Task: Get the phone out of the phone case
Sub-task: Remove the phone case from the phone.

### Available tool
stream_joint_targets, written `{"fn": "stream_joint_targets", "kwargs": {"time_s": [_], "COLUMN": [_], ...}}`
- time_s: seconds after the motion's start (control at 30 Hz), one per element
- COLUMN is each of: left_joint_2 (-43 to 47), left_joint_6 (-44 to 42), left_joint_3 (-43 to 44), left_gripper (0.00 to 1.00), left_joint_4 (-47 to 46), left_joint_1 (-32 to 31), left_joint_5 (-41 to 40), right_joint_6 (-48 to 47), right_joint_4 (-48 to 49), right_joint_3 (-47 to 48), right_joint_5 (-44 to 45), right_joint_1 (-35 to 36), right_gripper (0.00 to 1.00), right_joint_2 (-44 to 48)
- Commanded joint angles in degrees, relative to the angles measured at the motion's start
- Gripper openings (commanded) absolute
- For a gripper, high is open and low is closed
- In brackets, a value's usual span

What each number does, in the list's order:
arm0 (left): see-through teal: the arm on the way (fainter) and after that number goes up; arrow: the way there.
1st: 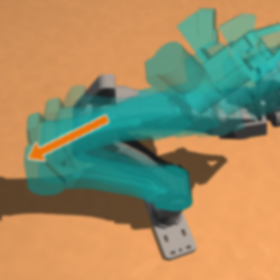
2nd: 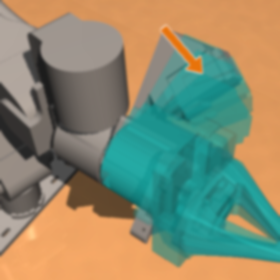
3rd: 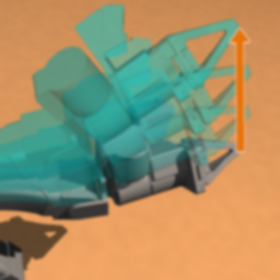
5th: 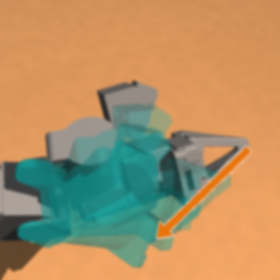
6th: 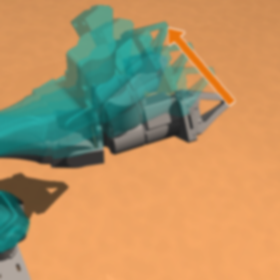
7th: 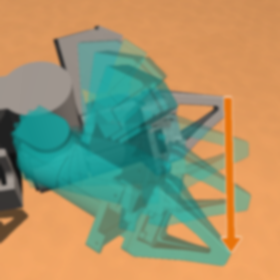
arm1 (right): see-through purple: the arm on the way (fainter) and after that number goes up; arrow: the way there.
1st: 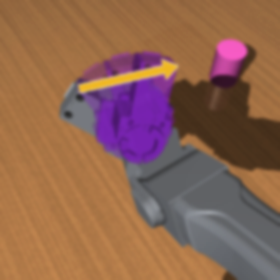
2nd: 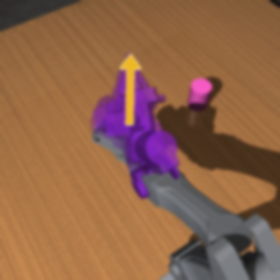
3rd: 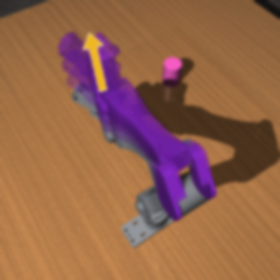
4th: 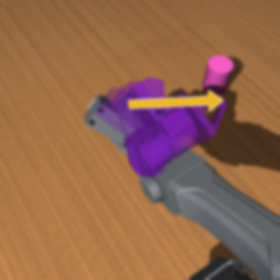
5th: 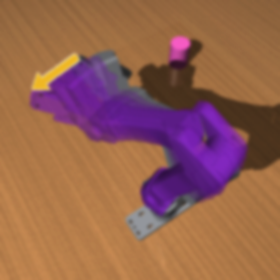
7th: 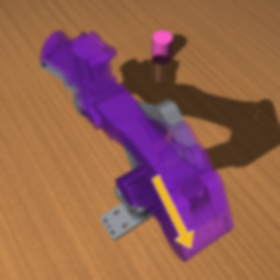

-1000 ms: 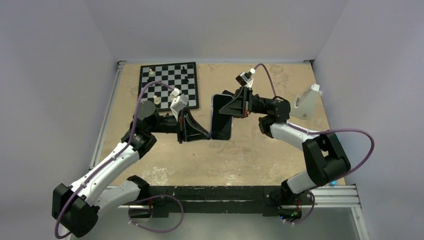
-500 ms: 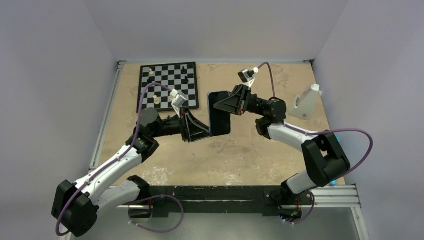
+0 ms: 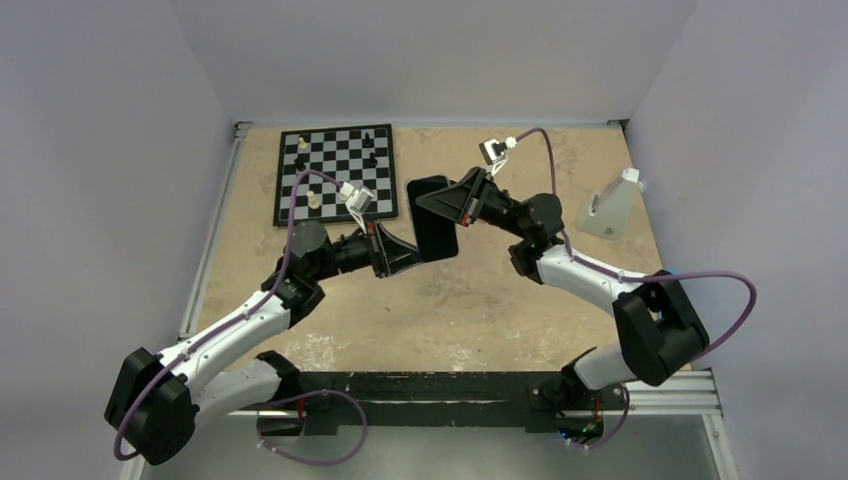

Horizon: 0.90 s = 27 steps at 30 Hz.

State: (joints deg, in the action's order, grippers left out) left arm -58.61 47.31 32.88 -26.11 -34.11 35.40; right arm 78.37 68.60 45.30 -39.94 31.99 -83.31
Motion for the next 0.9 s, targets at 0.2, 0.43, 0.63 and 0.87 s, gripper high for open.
{"fn": "stream_joint_targets", "kwargs": {"time_s": [0.2,0.43,0.63,0.87], "left_joint_2": [-6.1,-2.2,2.9,12.1], "left_joint_6": [-5.9,-4.9,-8.4,-6.2], "left_joint_3": [-0.8,2.3,3.2,3.4], "left_gripper": [0.00,0.00,0.03,0.62], "left_joint_4": [13.9,30.2,27.8,36.5], "left_joint_1": [1.1,1.1,1.2,1.2], "left_joint_5": [-40.5,-53.3,-33.3,-12.2], "right_joint_6": [21.6,35.0,20.7,12.0], "right_joint_4": [10.5,26.7,15.5,12.5], "right_joint_3": [-0.4,-1.5,-1.3,-3.3], "right_joint_5": [4.9,9.2,4.6,-1.0], "right_joint_1": [5.8,5.8,4.6,-1.1], "right_gripper": [0.00,0.00,0.00,0.00], "right_joint_2": [6.6,2.4,2.9,1.8]}}
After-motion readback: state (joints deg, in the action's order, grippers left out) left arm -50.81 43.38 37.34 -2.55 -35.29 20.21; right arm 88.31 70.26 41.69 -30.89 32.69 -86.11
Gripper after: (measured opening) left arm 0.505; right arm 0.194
